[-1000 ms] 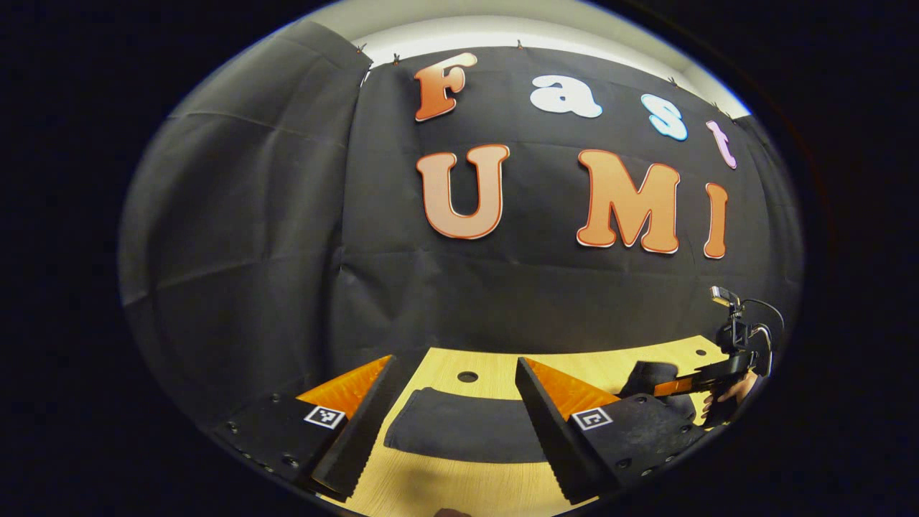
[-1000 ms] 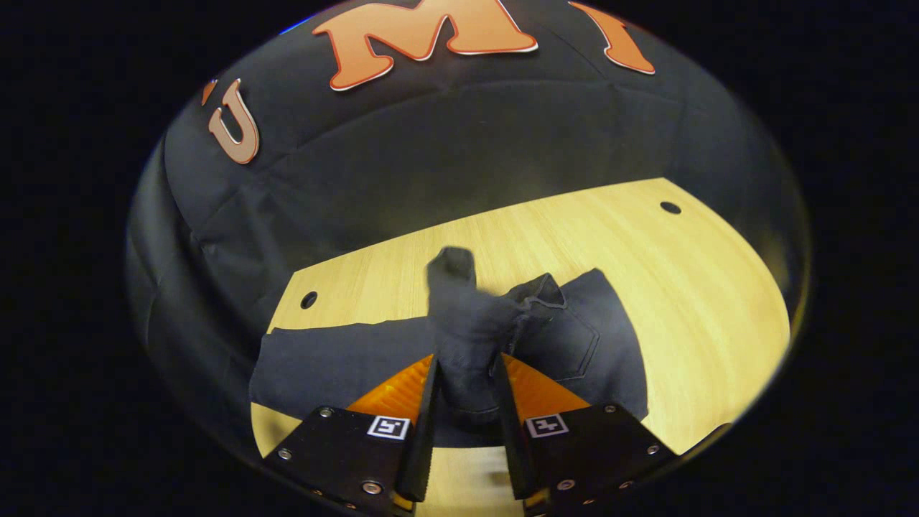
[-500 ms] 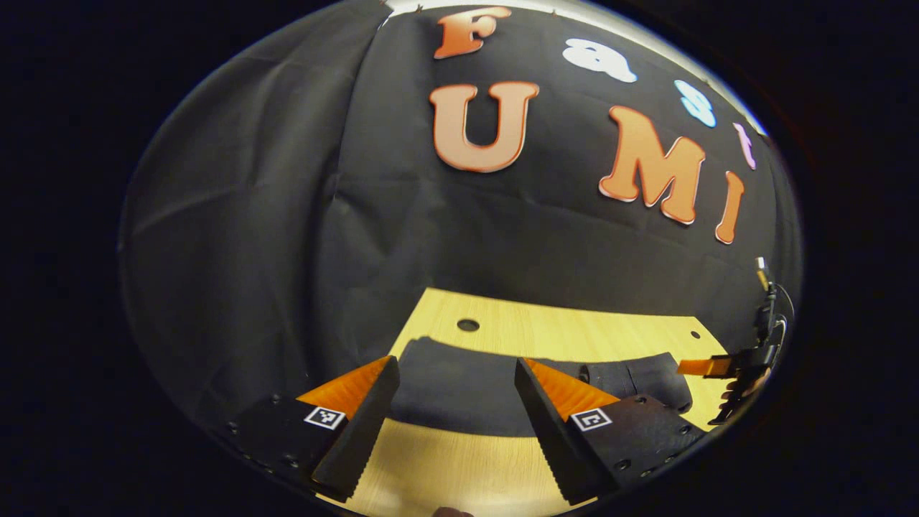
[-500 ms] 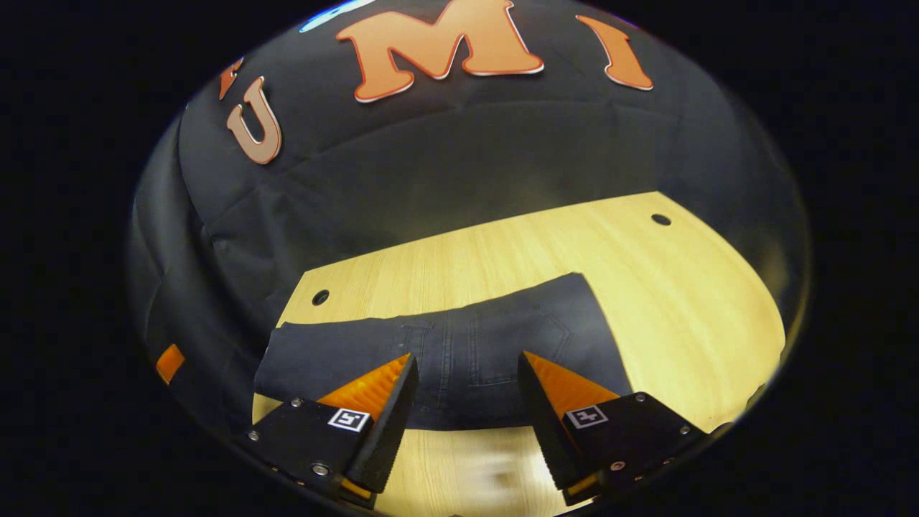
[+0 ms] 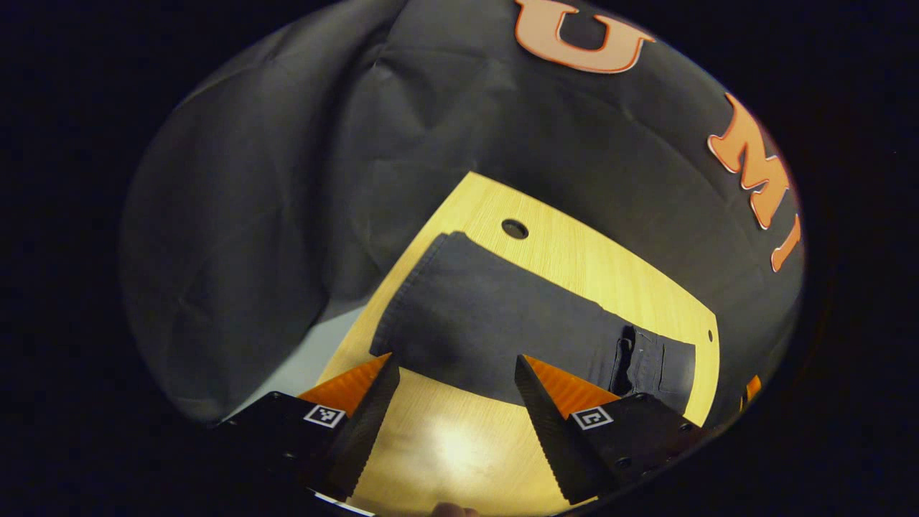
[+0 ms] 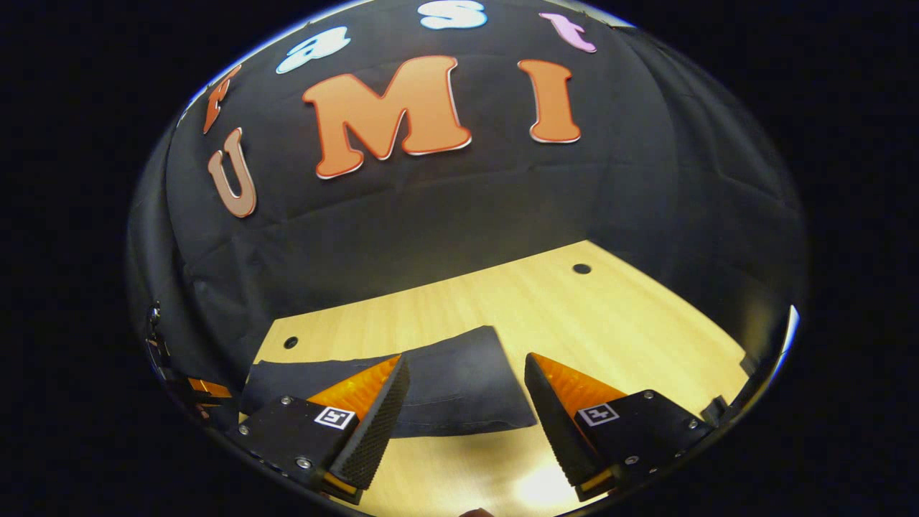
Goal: Grasp the waist and the cuffs of the jeans and fold them to make the two legs overlap; first hold the waist and fold one-third of the jeans toward the cuffs, then hold the cuffs and fold the remaining one-third in the same direction to finish folding.
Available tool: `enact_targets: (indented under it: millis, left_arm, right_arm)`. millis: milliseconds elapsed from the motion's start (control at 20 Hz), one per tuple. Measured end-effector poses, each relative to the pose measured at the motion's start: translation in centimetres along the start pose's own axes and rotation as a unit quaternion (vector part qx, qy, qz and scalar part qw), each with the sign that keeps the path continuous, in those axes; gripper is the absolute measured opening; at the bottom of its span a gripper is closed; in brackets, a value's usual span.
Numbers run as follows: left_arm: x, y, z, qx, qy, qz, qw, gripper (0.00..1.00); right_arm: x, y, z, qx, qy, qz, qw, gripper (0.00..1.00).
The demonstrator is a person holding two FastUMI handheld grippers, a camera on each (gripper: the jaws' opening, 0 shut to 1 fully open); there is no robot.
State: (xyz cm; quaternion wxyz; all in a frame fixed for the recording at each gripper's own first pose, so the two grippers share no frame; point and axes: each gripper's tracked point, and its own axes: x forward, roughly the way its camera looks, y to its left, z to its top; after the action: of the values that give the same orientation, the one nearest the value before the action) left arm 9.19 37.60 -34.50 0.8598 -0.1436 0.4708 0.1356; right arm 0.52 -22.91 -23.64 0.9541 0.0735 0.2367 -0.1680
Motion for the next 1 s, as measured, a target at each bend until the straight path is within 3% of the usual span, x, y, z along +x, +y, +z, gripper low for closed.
enact_targets:
  millis: [250,500,800,1000]
  left_arm:
    - [3.5,1.7,-1.6,-0.061,0.095,0.045,0.993,0.99]
    - [5.7,4.9,-2.6,-0.143,0.157,0.087,0.973,0.99]
    - [7.5,6.4,-2.2,-0.178,0.174,0.141,0.958,0.98]
    - [7.9,6.6,-2.2,-0.137,0.18,0.181,0.957,0.97]
  right_arm:
    - [-3.6,-4.0,2.1,0.003,-0.028,-0.037,0.999,0.98]
    - [-6.0,-5.6,3.7,0.01,-0.052,-0.055,0.997,0.98]
    - [-7.0,-4.5,4.2,-0.007,-0.054,-0.044,0.998,0.98]
    - [-6.4,-3.3,3.9,-0.001,-0.047,-0.029,0.998,0.98]
